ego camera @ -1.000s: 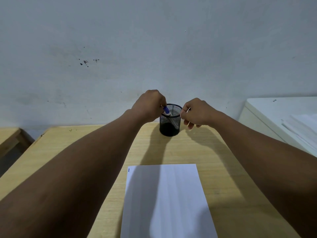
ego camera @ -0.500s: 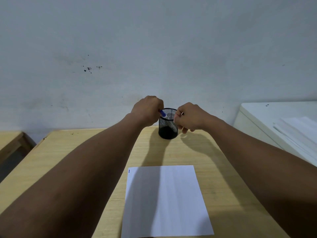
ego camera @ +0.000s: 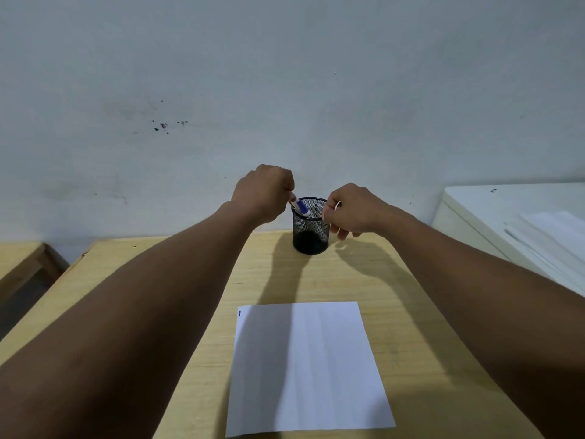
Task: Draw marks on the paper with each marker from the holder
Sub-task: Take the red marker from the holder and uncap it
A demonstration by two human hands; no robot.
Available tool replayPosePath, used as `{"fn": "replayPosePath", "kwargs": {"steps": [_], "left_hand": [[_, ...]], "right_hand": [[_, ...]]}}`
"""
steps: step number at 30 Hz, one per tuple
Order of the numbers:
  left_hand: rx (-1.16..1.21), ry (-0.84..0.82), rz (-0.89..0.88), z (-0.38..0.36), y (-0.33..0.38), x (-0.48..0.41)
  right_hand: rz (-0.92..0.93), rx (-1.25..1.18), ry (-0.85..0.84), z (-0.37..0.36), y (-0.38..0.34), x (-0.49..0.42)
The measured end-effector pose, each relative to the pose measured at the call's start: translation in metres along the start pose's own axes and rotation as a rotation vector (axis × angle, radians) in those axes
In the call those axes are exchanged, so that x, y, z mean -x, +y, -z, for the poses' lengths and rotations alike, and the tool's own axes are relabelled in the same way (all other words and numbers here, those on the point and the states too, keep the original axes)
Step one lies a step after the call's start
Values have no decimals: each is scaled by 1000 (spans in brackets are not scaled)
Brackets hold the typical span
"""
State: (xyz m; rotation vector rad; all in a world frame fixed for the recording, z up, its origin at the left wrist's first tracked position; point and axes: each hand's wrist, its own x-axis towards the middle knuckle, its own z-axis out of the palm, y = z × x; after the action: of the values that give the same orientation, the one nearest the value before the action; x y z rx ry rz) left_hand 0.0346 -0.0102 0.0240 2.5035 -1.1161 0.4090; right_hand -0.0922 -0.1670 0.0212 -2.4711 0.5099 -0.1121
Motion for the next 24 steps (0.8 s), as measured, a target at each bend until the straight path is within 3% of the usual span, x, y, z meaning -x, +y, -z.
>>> {"fn": "replayPosePath", "kwargs": {"steps": [7, 11, 17, 20, 24], "left_hand": [[248, 189, 125, 54, -21, 40], [518, 267, 301, 79, -44, 78], [1161, 81, 506, 83, -75, 140], [1303, -29, 571, 69, -80, 167], [1408, -76, 629, 47, -73, 193]], "right_hand": [[26, -51, -3, -5, -44, 23], [38, -159, -83, -23, -78, 37], [-15, -576, -204, -68, -117, 62], [-71, -826, -141, -90, -123, 65], [-105, -966, -77, -114, -114, 68]]}}
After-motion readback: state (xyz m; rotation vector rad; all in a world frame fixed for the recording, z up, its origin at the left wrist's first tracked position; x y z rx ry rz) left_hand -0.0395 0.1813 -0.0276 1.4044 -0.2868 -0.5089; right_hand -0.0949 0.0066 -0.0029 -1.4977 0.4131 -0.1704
